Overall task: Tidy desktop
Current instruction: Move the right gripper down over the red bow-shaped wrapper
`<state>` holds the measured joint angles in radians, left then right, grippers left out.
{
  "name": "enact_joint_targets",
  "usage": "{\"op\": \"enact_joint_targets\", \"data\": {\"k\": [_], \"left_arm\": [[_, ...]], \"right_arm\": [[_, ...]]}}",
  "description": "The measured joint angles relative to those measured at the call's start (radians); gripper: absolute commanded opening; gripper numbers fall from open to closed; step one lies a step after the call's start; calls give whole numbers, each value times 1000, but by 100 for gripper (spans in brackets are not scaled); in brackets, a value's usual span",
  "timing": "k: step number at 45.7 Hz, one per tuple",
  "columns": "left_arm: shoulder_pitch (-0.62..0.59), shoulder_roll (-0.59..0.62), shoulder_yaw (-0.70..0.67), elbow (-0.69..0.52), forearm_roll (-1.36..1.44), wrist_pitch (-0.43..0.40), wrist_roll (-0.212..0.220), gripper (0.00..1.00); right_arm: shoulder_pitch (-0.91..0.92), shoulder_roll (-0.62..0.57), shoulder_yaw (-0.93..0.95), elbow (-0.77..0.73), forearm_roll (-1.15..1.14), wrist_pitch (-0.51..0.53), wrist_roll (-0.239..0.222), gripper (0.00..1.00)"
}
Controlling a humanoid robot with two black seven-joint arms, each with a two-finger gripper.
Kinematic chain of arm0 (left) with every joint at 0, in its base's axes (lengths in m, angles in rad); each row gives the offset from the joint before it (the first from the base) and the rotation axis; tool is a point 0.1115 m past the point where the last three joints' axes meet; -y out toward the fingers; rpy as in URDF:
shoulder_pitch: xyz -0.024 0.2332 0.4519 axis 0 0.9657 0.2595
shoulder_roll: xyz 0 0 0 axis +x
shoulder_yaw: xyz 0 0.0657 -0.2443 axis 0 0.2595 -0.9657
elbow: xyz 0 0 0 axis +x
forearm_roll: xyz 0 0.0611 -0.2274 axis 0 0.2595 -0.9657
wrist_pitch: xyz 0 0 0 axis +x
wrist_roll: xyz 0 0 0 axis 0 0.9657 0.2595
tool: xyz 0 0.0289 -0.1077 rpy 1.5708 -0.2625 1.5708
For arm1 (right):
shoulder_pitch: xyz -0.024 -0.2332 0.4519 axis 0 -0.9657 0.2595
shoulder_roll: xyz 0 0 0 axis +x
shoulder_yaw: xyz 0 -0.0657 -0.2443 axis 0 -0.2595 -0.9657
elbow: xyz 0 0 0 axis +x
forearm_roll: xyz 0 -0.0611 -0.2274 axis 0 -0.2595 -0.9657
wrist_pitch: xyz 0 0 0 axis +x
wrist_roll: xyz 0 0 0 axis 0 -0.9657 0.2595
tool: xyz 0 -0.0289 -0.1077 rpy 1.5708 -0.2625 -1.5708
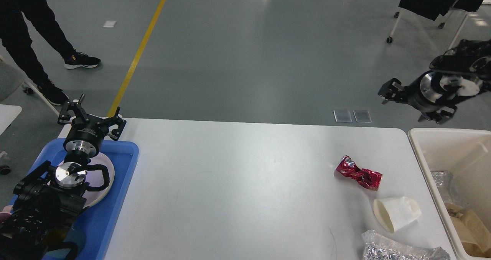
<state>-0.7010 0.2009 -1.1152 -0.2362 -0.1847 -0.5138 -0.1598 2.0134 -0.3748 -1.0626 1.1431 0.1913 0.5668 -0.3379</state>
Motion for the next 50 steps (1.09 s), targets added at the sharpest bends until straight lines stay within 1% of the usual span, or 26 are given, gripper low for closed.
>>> {"op": "enact_joint_targets", "data": {"k": [5, 11, 16, 20, 24, 28, 29, 36, 38, 41, 50], "left_arm": [[0, 0, 0, 0, 0, 0, 0, 96], [0, 0, 0, 0, 0, 0, 0, 96], [0, 0, 0, 0, 0, 0, 0, 96], [0, 0, 0, 0, 0, 0, 0, 96], [0, 0, 0, 0, 0, 0, 0, 96], [0, 0, 0, 0, 0, 0, 0, 96], [0, 0, 0, 0, 0, 0, 0, 96], [0, 0, 0, 0, 0, 0, 0, 96], [0, 0, 0, 0, 0, 0, 0, 96], [0, 0, 0, 0, 0, 0, 1, 96], [0, 0, 0, 0, 0, 0, 1, 96]], "right_arm": [[123, 14, 5, 80, 5, 86, 0, 100], [201, 35, 0, 131, 6, 150, -2, 100], [202, 37, -3, 132, 4, 152, -5, 100], [140, 17, 7, 112, 10, 121, -4, 99], [17, -21, 33, 72, 68, 38, -3, 99], [-133, -39, 50, 24, 179, -89, -3, 99], [-195, -42, 54, 5, 230, -150, -4, 99], [-416, -47, 88, -33, 427, -425, -12, 100], [-469, -47, 117, -36, 478, -487, -14, 100], [-535, -47, 164, -39, 539, -545, -17, 100], [-634, -75, 264, -90, 701, -623, -24, 100]]}}
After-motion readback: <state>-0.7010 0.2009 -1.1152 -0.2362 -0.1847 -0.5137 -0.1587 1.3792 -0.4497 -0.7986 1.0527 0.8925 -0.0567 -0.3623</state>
